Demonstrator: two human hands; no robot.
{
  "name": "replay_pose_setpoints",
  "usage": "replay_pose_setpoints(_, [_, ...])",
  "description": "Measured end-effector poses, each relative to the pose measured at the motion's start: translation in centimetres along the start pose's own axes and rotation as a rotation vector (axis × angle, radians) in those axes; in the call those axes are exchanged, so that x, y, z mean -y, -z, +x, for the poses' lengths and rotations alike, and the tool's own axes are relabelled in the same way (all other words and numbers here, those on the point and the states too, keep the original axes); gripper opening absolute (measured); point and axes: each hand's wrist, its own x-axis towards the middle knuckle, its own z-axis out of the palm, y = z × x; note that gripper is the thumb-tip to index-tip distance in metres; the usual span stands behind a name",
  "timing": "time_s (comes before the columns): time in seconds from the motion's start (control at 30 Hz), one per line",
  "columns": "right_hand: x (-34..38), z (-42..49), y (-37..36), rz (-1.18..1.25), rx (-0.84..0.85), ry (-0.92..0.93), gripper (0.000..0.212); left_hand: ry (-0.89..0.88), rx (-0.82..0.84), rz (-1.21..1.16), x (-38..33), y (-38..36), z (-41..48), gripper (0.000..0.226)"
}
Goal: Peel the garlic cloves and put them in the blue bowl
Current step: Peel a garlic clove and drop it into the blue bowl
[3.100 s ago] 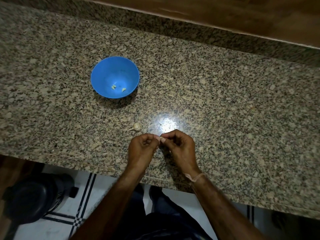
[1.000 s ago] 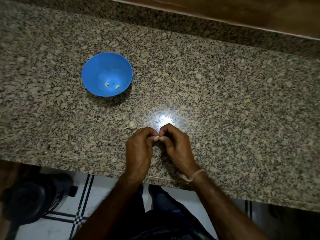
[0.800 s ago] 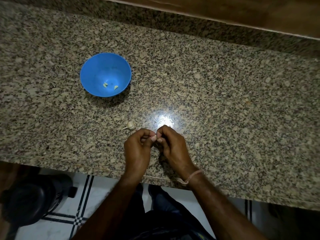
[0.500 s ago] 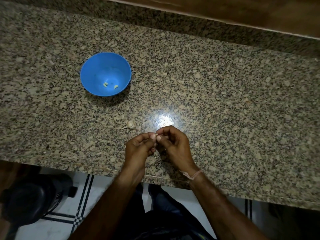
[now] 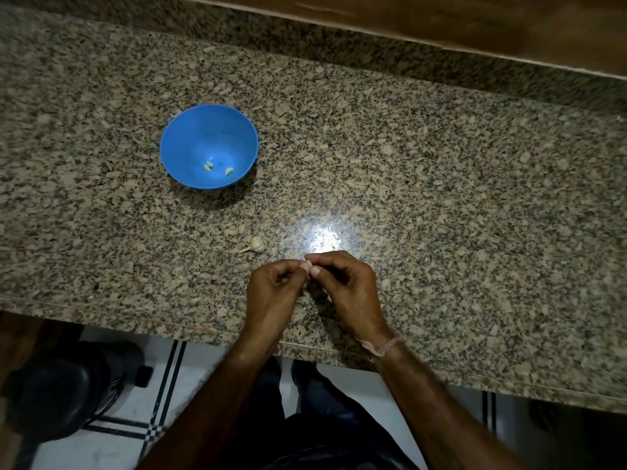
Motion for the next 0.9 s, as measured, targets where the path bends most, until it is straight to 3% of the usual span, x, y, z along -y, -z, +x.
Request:
replay_pose_setpoints(0.27, [0.1, 0.0, -0.3, -0.099, -0.025, 0.049, 0.015, -0.054, 0.005, 0.112, -0.6, 0.2, 0.0, 0.014])
replay_pose_setpoints(0.6, [-0.2, 0.0, -0.7, -0.014, -0.026, -0.026, 0.013, -0.045, -0.090, 0.196, -0.2, -0.3, 0.2, 0.012])
replay_pose_setpoints(0.9, [-1.0, 0.5, -0.8, 0.355, -0.049, -0.343, 0.020, -0.083, -0.168, 0.364, 1.1, -0.3, 1.4, 0.008])
